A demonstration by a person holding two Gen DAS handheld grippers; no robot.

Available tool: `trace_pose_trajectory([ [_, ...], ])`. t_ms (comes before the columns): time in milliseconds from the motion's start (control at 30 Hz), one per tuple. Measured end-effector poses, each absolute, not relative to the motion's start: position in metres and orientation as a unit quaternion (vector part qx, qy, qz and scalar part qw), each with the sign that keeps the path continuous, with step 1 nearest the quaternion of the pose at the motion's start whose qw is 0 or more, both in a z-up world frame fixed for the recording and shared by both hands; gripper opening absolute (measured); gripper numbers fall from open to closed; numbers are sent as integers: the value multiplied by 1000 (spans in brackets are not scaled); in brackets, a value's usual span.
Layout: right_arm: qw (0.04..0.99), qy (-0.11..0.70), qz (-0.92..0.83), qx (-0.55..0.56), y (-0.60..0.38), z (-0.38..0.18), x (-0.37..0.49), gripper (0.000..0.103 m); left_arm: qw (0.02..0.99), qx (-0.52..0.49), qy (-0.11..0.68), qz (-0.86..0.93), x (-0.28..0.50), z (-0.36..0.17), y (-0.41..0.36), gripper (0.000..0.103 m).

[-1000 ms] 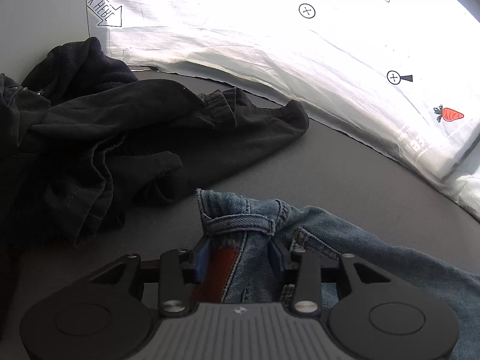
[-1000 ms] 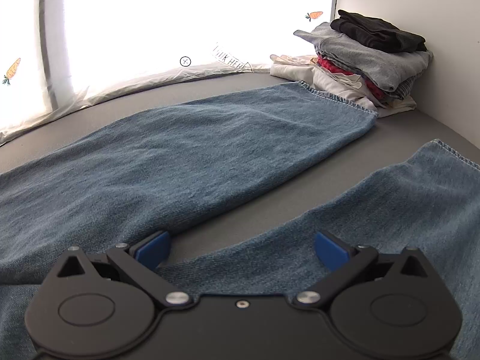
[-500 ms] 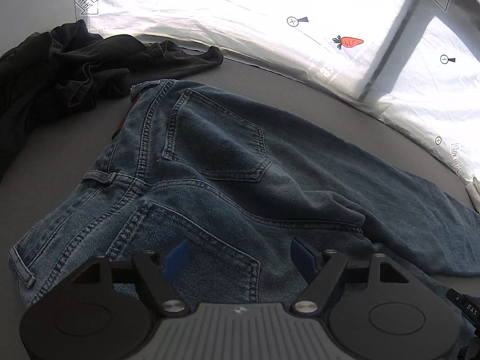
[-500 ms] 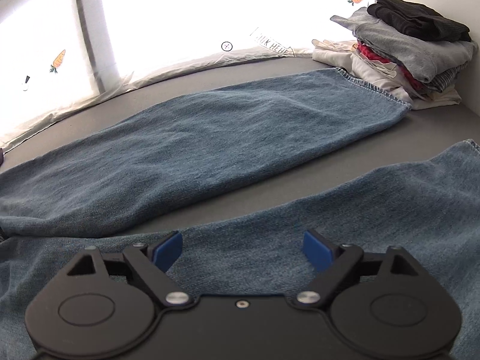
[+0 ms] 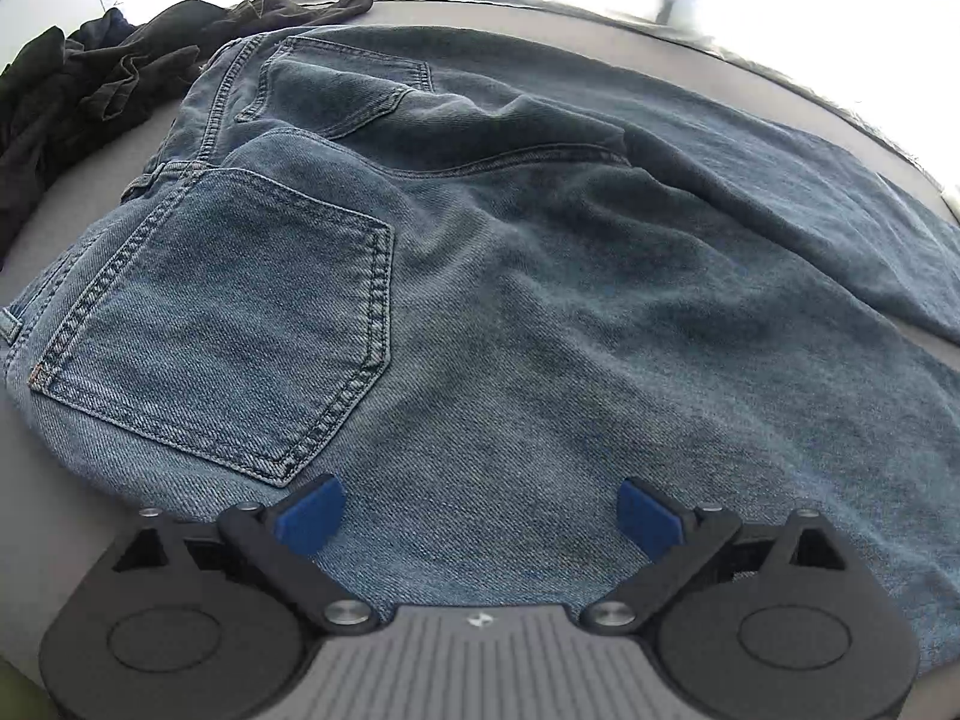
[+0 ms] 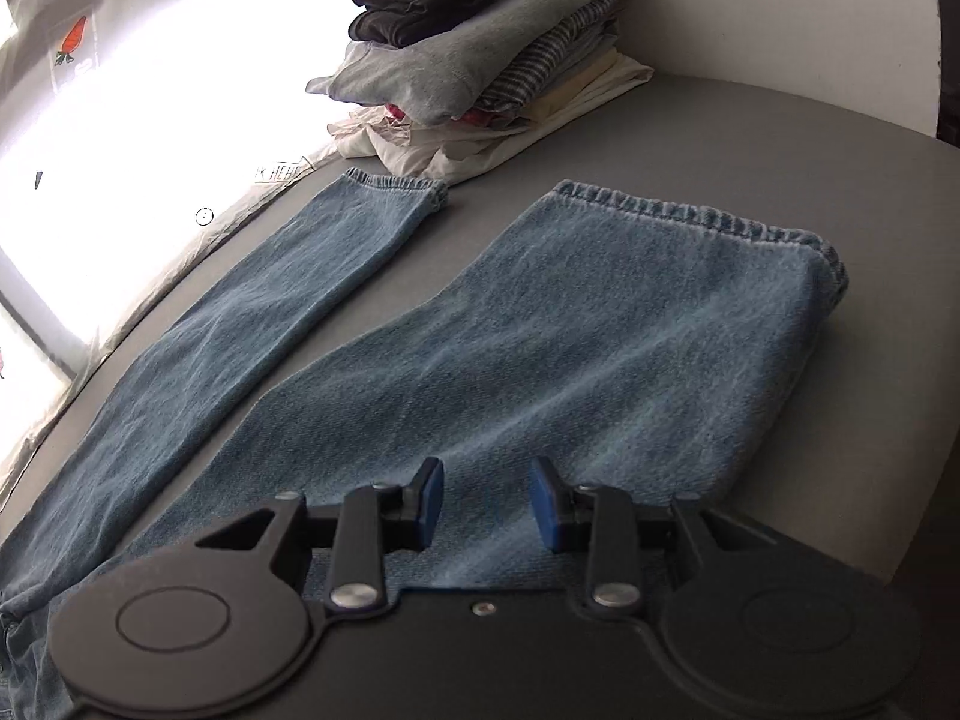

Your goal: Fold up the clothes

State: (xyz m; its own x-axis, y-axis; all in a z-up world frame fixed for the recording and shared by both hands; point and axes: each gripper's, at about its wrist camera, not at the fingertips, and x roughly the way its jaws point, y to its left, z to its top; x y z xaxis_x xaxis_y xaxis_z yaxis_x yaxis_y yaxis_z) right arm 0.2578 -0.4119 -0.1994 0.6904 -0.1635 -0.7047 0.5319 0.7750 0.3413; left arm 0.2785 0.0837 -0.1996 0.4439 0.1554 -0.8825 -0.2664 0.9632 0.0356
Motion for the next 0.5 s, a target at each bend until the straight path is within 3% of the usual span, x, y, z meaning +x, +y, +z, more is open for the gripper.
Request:
trace_pose_trajectory([
  [167, 870, 317, -227, 301, -458, -196, 223, 33, 852, -60, 500, 141, 272, -202, 76, 103],
  [500, 851, 324, -233, 341, -475, -212, 199, 41, 857, -72, 483, 161, 264, -204, 69, 103],
])
